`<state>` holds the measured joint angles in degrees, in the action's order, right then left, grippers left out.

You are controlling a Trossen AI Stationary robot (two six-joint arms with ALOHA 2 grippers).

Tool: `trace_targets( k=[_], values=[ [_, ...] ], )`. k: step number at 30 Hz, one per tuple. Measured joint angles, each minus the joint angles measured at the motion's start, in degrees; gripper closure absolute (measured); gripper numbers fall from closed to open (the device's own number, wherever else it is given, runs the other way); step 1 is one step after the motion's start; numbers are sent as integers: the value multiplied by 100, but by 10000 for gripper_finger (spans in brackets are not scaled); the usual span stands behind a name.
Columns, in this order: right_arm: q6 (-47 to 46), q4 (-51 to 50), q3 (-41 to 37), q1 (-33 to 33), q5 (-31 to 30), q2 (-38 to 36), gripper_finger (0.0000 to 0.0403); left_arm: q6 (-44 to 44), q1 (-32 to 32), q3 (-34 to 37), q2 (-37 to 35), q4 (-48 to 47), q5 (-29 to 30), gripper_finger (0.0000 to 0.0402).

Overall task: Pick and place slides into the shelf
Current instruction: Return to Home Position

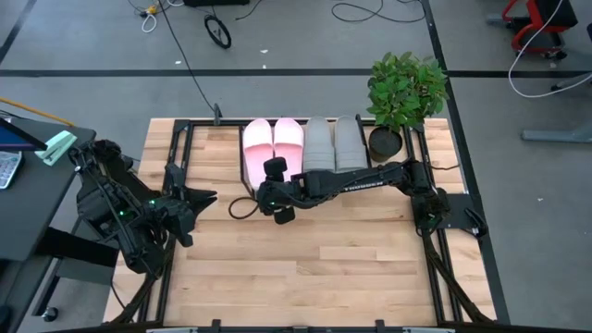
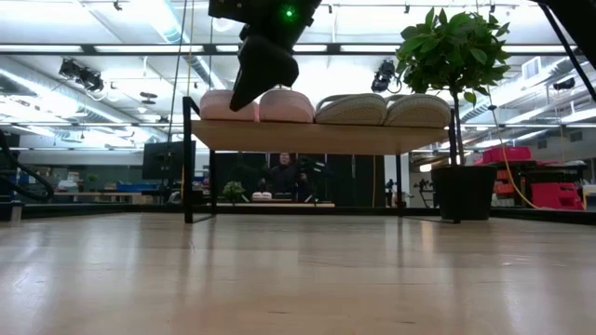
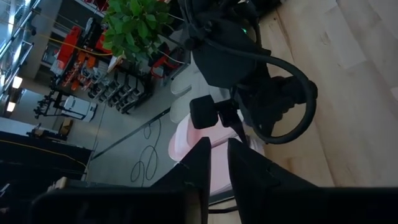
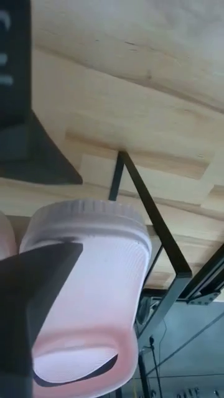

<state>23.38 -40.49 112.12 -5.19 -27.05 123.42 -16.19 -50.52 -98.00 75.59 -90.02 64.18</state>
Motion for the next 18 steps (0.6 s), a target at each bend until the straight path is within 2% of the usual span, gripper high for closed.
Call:
trace_targets(
  k=[8, 18],
  values=[
    [73, -26, -2, -53, -602, -82, 188, -117, 0, 0, 0, 0, -153, 341],
    [-180, -415, -2, -149, -594, -566, 183, -147, 6, 0, 0, 0, -155, 345]
  ],
)
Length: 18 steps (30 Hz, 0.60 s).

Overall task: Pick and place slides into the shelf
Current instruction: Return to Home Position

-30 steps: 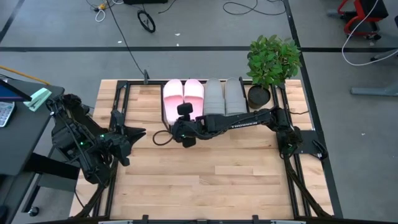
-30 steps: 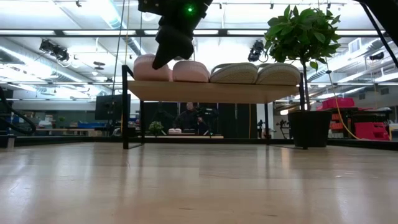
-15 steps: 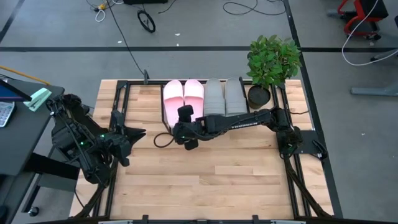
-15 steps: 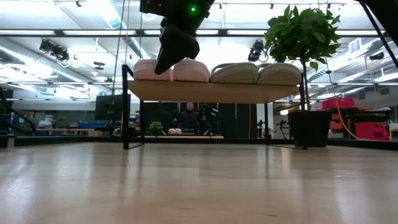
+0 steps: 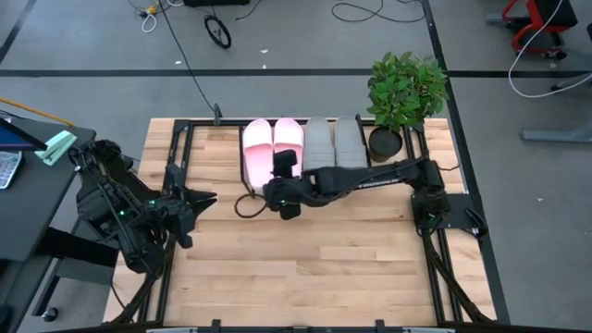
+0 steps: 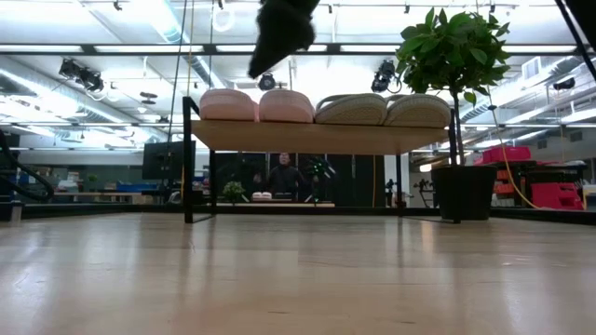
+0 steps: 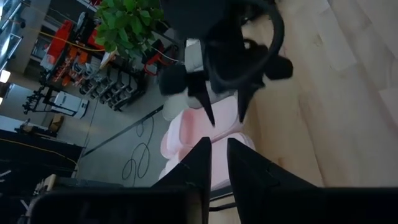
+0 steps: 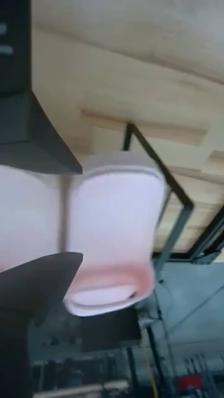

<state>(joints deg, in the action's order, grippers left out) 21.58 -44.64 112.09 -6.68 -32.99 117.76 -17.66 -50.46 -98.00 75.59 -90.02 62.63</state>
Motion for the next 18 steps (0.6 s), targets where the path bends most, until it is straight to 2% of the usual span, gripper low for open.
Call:
trace_targets(
  k=[3, 9, 13, 18],
  values=[
    [-504, -679, 0, -134, 5, -253, 184, -124, 19, 0, 0, 0, -127, 346],
    [-2104, -2183, 2, -560, -103, -935, 202, -182, 48, 184, 4, 8, -225, 343],
    [-3195, -3344, 1, -920, -714, -1281, 239, -447, 196, 743, 4, 17, -103, 352],
    [-4590, -4363, 2, -1380, -761, -1547, 306, -725, 364, 1376, 11, 202, -36, 365]
  ],
)
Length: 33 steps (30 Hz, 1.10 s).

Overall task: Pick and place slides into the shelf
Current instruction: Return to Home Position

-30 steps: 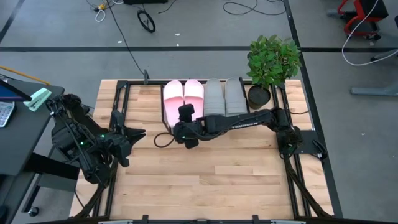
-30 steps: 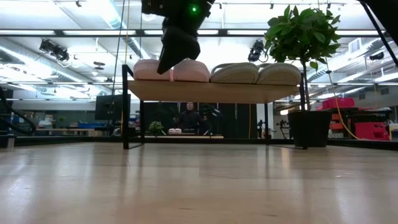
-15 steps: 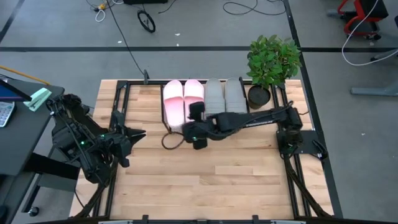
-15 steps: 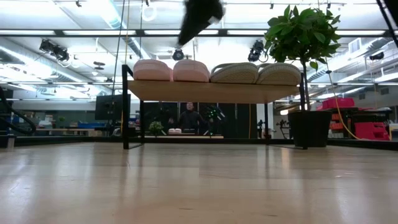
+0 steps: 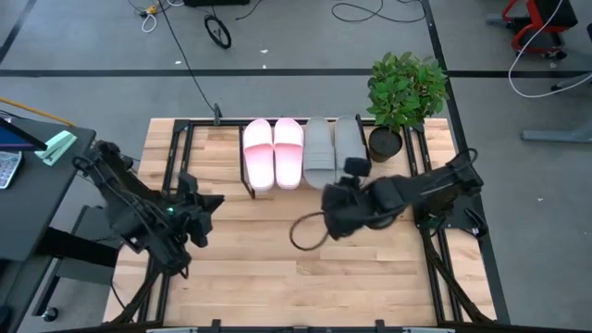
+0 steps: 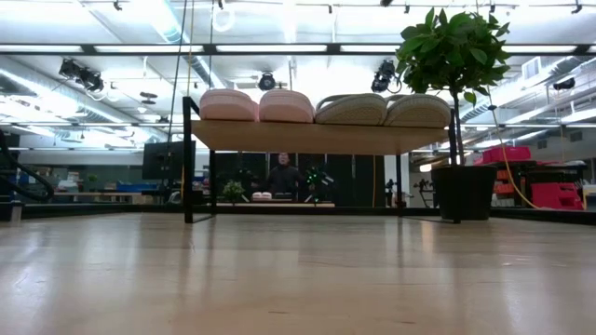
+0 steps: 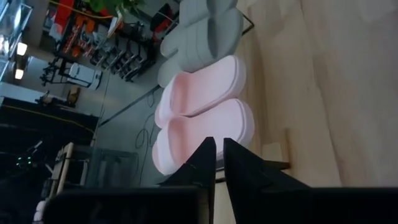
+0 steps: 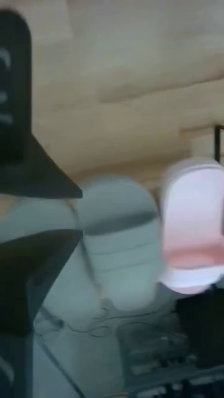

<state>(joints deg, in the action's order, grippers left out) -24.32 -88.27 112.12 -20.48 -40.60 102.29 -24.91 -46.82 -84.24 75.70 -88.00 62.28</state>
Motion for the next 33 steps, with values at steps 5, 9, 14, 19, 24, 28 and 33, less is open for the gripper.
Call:
trace_targets(
  k=[5, 9, 14, 19, 24, 28, 33],
  values=[
    [-789, -167, -223, -562, -8, -218, 359, -22, 118, 360, 0, 534, 179, 376],
    [-1589, -158, -816, -946, -287, -420, 383, -306, 246, 503, 0, 1102, 257, 378],
    [-2845, -181, -2023, -1200, -649, -790, 398, -451, 303, 728, -2, 1715, 293, 373],
    [-3899, -178, -3132, -1350, -663, -1241, 397, -203, 259, 1289, -57, 2465, 503, 389],
    [-4456, -174, -3888, -1452, -636, -1955, 400, 625, 401, 1946, -625, 3556, 349, 393],
    [-4484, 373, -4488, -1444, -962, -2731, 400, 1732, 731, 2676, -1512, 5099, -366, 393],
    [-3531, 1944, -5347, -1389, -1008, -3785, 401, 3530, 1407, 3728, -2560, 7651, -2205, 394]
  ],
)
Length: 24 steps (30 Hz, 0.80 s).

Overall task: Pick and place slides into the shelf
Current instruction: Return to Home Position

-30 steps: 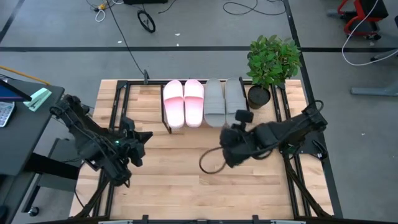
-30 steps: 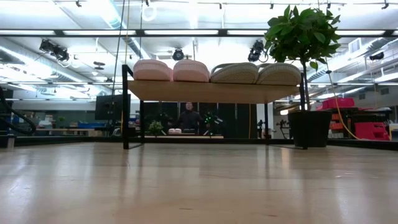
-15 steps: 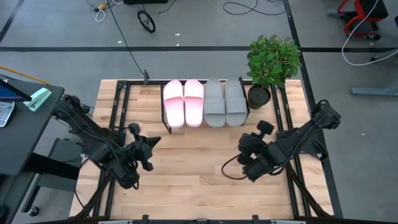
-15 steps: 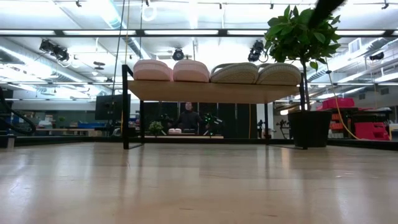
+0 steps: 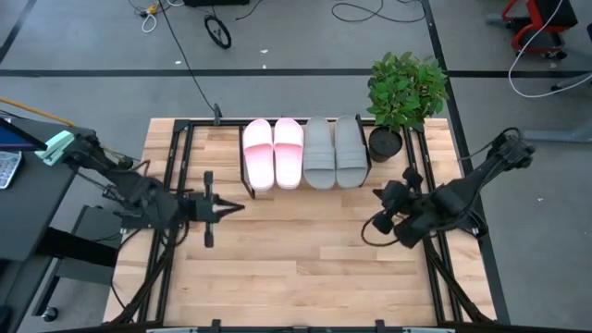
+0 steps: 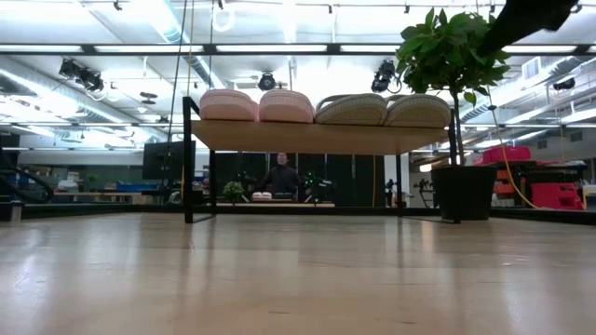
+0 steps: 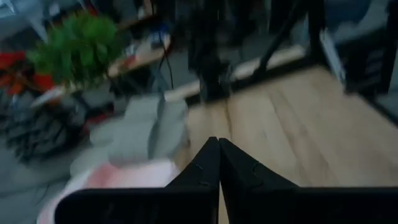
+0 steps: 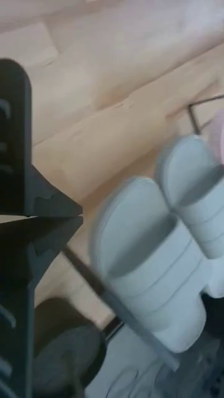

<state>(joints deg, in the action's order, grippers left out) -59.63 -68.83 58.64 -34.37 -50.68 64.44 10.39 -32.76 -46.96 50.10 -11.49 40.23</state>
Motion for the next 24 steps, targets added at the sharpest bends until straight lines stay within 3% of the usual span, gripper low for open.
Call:
trace_targets(
  k=[8, 16, 24],
  values=[
    [1780, 1909, -1108, 234, 40, -1409, 401, 420, 1694, 934, -478, 1361, -2525, 396],
    [4267, 4492, -2343, 423, 1264, -2441, 401, 374, 3335, 1690, -164, 2953, -4244, 397],
    [5973, 7474, -3614, 655, 1380, -3086, 403, 173, 3642, 2742, 281, 5758, -4481, 398]
  ],
)
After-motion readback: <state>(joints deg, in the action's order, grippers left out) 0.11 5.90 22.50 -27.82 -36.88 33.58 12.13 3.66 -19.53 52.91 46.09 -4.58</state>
